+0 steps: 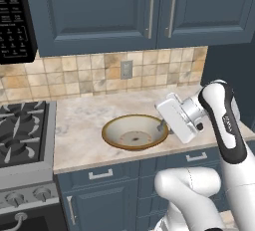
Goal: Pick the cup and bowl from the counter and place them on the counter next to the sink.
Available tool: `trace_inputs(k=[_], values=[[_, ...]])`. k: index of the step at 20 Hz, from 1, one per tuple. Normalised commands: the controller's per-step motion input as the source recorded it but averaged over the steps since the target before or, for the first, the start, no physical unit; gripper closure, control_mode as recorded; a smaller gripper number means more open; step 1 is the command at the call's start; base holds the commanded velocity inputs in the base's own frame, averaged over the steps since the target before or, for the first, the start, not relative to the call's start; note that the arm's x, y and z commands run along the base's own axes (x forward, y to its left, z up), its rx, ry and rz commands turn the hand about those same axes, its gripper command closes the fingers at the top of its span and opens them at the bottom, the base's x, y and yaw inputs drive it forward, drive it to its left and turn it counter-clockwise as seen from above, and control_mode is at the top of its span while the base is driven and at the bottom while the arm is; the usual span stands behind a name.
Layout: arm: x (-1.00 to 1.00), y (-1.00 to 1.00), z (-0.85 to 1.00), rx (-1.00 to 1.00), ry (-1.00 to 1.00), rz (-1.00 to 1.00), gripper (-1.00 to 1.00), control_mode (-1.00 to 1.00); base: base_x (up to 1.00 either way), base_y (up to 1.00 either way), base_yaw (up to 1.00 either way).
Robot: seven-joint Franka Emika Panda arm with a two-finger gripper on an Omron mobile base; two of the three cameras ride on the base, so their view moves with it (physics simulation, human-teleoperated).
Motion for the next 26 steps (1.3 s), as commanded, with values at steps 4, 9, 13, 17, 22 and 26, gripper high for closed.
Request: trace_inputs(k=[4, 9, 13, 17, 22, 26], values=[[0.0, 0.0, 0.0, 0.0, 0.0, 0.0, 1.0, 1.0, -0.47, 0.0, 0.0], [0.0, 0.0, 0.0, 0.0, 0.0, 0.0, 1.0, 1.0, -1.0, 0.0, 0.0], [0.0, 0.0, 0.0, 0.0, 0.0, 0.0, 1.0, 1.0, -0.46, -0.07, -0.04], [0.0, 0.0, 0.0, 0.0, 0.0, 0.0, 1.0, 1.0, -0.01, 0.07, 0.16], [0.0, 0.0, 0.0, 0.0, 0.0, 0.0, 1.0, 1.0, -0.34, 0.57, 0.64], [0.0, 0.0, 0.0, 0.0, 0.0, 0.0, 1.0, 1.0, -0.29, 0.69, 0.78]])
